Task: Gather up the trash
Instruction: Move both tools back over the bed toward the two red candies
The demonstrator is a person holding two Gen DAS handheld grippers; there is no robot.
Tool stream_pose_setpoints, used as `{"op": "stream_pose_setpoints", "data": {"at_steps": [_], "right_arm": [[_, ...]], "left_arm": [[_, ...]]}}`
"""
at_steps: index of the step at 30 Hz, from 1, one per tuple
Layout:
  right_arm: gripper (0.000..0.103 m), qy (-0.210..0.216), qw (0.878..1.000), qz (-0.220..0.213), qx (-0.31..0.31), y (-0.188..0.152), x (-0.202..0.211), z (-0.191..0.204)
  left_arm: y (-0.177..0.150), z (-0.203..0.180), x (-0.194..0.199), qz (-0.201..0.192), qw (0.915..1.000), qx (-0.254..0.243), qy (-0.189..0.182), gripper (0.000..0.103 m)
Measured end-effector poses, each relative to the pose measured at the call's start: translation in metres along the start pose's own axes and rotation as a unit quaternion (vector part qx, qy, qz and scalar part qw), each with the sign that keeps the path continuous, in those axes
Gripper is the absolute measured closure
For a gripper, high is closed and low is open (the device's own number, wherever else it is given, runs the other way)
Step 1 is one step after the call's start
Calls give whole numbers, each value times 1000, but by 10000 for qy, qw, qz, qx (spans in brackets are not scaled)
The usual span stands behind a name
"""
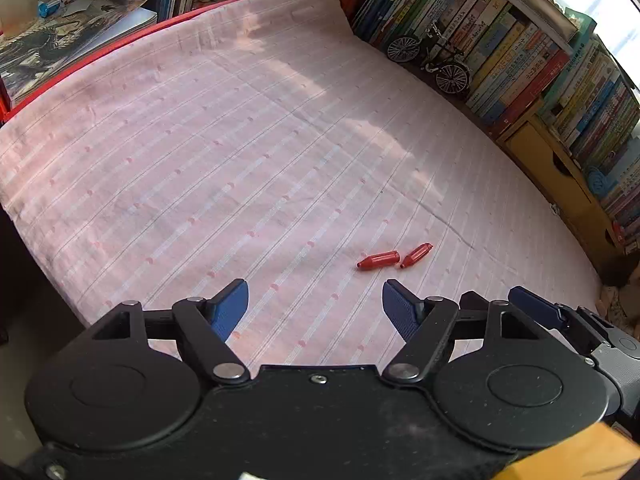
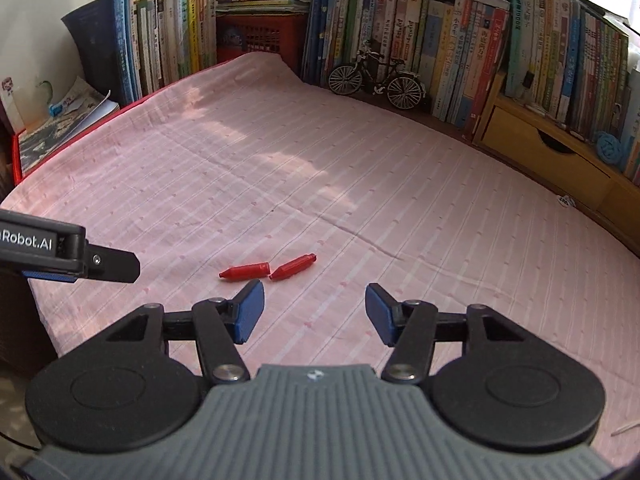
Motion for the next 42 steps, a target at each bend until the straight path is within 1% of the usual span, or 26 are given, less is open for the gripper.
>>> {"op": "stream_pose_setpoints", "data": {"at_steps": [4, 7, 9, 12, 18, 19, 20, 21, 23, 25, 28, 31, 33, 34, 35, 38, 39, 42], "right_arm": [[32, 343, 9992, 56, 202, 5, -27, -5], [32, 523, 9983, 101, 246, 11, -46, -7], [32, 639, 9974, 208, 270, 14, -59, -7], [32, 725, 9959, 332, 416, 16, -74, -3], [32, 789, 9923, 560, 778, 17, -95, 5], [36, 808, 9915, 586, 839, 16, -97, 6], [42, 850, 9905, 605, 892, 15, -97, 7], [45, 879, 9901, 597, 917, 14, -96, 7], [64, 951, 9895, 563, 930, 12, -93, 7], [71, 962, 9909, 555, 766, 11, -91, 1], [74, 809, 9941, 557, 463, 9, -90, -13], [74, 596, 9962, 620, 98, 4, -93, -34], [72, 512, 9966, 647, -85, 1, -95, -45], [67, 490, 9966, 644, -143, 1, -95, -48], [67, 476, 9967, 629, -208, 0, -95, -52], [66, 501, 9967, 547, -317, 1, -93, -56], [66, 532, 9966, 518, -358, 1, -92, -56], [64, 746, 9948, 400, -564, 3, -90, -54]], "left_arm": [[6, -17, -17, 22, 9998, -50, 165, 39], [11, -28, -25, 13, 9997, -152, 195, 41], [13, -32, -30, 49, 9996, -188, 216, 42], [16, -35, -37, 146, 9994, -208, 242, 49], [19, -37, -48, 303, 9991, -90, 267, 50], [20, -38, -49, 303, 9991, -76, 297, 50], [20, -38, -51, 299, 9990, -64, 327, 50], [20, -40, -53, 304, 9989, -52, 361, 50], [18, -42, -58, 352, 9985, -39, 418, 49], [16, -46, -63, 401, 9981, -77, 462, 48], [11, -55, -72, 409, 9965, -386, 611, 48], [4, -68, -82, 436, 9928, -823, 747, 48], [-1, -74, -88, 457, 9892, -1084, 870, 48], [-4, -76, -91, 476, 9869, -1208, 956, 48], [-6, -77, -92, 489, 9851, -1290, 1022, 48], [-9, -72, -93, 450, 9804, -1419, 1287, 48], [-8, -66, -93, 424, 9786, -1419, 1428, 47], [-4, -50, -91, 300, 9727, -1407, 1820, 43]]}}
Point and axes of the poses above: each gripper's, at about its wrist camera, not at the fingertips, and x roughly against the way its jaws point, z to its left, y to its top, the point moved 7 cm from there along -x, roughly the way its jaws point, and after that the axes turned 9 degrees about x, right-handed, at the moved point
